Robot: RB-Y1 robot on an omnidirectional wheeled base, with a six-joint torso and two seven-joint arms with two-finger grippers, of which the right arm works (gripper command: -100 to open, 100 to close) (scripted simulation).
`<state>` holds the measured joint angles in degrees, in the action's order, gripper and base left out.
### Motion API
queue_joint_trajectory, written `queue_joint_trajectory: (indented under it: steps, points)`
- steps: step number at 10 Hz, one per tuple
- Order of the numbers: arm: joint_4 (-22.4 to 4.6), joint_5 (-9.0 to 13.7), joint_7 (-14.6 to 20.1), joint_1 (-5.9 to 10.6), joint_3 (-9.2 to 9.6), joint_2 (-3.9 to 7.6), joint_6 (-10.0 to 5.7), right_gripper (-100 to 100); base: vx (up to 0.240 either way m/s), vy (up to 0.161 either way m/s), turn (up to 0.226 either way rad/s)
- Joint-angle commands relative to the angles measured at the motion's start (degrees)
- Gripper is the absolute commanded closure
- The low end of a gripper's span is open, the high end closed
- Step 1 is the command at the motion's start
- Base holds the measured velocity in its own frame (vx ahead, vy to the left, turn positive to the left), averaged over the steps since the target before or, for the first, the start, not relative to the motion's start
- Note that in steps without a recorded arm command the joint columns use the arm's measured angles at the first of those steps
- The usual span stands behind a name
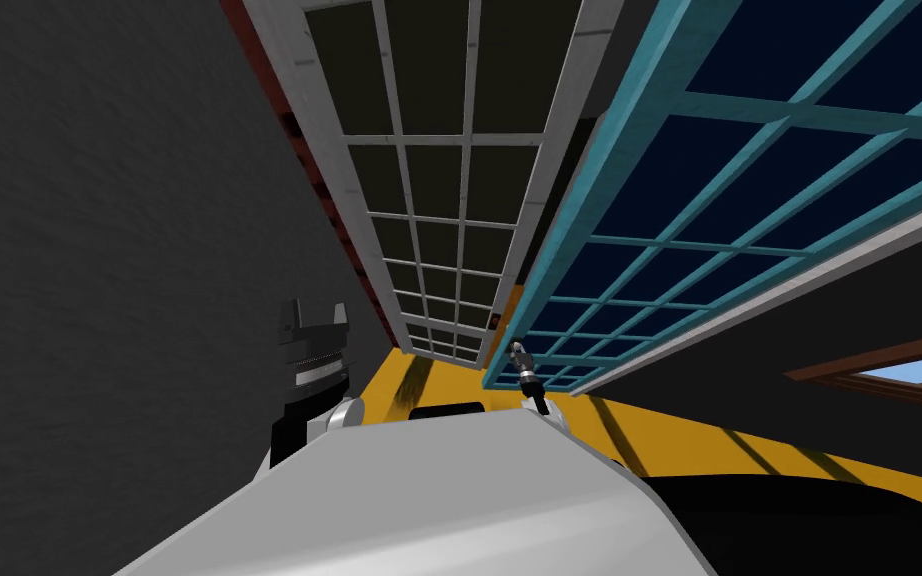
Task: Pull the door open
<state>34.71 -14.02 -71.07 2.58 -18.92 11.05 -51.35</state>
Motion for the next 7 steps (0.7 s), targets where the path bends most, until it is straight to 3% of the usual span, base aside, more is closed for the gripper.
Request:
queue_joint_trajectory:
  steps: [1, 4, 7]
  points:
    - [-0.03, 0.01, -0.01, -0.07, -0.02, 0.00, 0.01, 100, -0.029, -0.002, 0.017]
    - [-0.03, 0.01, -0.01, -0.07, -0.02, 0.00, 0.01, 100, -0.009, -0.001, 0.000]
    - [0.18, 1.65, 3.81, -0.50, 1.12, -0.03, 0.18, 100, -0.053, -0.016, 0.047]
